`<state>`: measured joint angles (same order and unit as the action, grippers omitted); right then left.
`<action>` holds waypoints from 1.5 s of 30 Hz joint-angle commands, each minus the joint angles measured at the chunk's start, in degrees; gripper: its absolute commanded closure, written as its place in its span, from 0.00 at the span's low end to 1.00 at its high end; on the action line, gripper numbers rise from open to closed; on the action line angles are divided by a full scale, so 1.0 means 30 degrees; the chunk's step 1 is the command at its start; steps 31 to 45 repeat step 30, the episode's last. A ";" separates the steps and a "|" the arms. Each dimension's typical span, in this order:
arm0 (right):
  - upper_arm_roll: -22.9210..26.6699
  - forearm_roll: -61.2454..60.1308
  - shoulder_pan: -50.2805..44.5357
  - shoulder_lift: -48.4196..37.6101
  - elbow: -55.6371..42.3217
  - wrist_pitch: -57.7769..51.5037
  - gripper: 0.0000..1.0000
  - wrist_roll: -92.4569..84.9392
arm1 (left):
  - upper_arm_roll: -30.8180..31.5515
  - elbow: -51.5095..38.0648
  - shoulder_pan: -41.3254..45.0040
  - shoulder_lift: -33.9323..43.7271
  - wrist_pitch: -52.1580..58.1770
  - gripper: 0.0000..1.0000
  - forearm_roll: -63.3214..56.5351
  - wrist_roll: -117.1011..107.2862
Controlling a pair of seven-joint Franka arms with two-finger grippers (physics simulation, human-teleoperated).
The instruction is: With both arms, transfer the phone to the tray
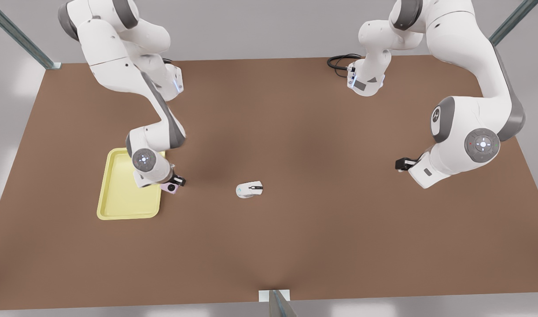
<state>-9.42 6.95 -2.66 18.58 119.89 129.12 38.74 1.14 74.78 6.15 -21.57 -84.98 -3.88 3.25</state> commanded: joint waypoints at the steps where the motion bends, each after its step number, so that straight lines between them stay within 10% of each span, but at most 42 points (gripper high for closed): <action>1: 0.0034 0.0145 0.0859 -0.0362 0.0876 0.1959 0.20 -1.1801 | 0.0001 -0.0055 -0.0001 -0.0018 -0.0034 0.00 0.0004 0.0001; 8: 0.1206 0.1054 0.3818 -0.0304 0.1756 0.2545 0.20 -1.6225 | 0.0001 -0.0084 -0.0001 -0.0165 -0.0268 0.00 0.0063 0.0001; 10: 0.1324 0.1054 0.3993 -0.0245 0.1756 0.2545 0.00 -1.6430 | 0.0001 -0.0084 -0.0001 -0.0165 -0.0268 0.00 0.0063 0.0001; 14: 0.1295 0.1024 0.3964 -0.0420 0.1464 0.2224 0.00 -1.6343 | 0.0001 -0.0084 0.0058 -0.0194 -0.0297 0.00 -0.0113 -0.0028; 23: 0.1617 -0.0646 0.3086 -0.2824 -1.3126 -1.4476 0.00 -1.6225 | 0.0030 -0.0758 0.0117 -0.0018 -0.0883 0.00 0.0092 -0.4979; 45: 0.2203 -0.0382 0.3027 -0.3087 -1.2687 -1.4447 0.00 -1.5873 | 0.0030 -0.0758 0.0117 -0.0048 -0.0883 0.00 0.0092 -0.4921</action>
